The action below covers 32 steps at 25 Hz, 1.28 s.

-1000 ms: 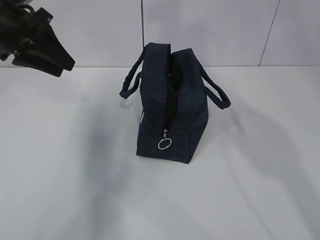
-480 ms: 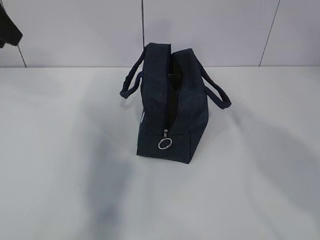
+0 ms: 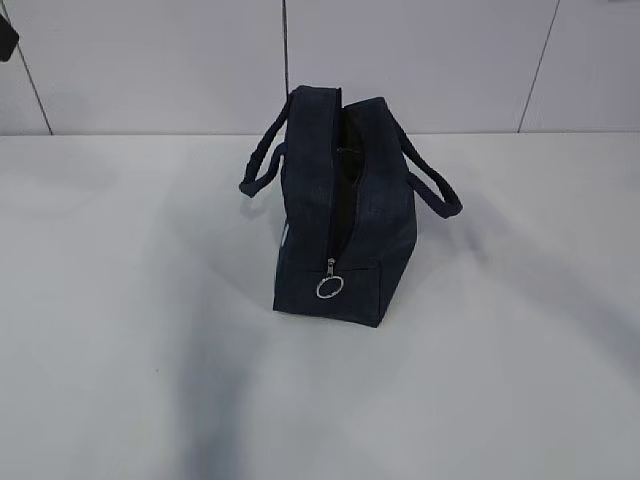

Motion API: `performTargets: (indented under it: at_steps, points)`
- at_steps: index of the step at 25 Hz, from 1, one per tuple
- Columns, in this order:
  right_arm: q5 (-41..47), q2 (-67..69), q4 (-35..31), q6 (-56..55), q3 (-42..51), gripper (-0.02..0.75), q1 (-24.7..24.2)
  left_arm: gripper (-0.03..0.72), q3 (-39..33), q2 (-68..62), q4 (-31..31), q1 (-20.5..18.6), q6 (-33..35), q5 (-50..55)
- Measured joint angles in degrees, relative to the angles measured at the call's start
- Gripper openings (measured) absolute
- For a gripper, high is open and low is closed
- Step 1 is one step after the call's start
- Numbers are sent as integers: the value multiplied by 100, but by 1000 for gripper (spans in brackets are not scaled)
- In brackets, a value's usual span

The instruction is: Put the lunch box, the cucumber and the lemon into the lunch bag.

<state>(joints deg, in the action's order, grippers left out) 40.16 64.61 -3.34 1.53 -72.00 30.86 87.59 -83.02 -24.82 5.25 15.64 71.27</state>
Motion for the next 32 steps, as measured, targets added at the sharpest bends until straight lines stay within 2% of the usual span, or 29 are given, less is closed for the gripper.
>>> performTargets:
  at_steps: [6,15,20,32]
  points:
    - [-1288,-994,0,-3,2095,228,0,243,0,0,0,0,0,0]
    - [-3305,-1391,-124,-67,4178,228,0,241,0,0,-21,0,-8,0]
    - [-3975,-1200,-479,-153,4739,228,0,241,0,0,-46,0,-8,0]
    - [-5888,292,-423,-407,5131,228,0,240,0,0,-211,0,-12,0]
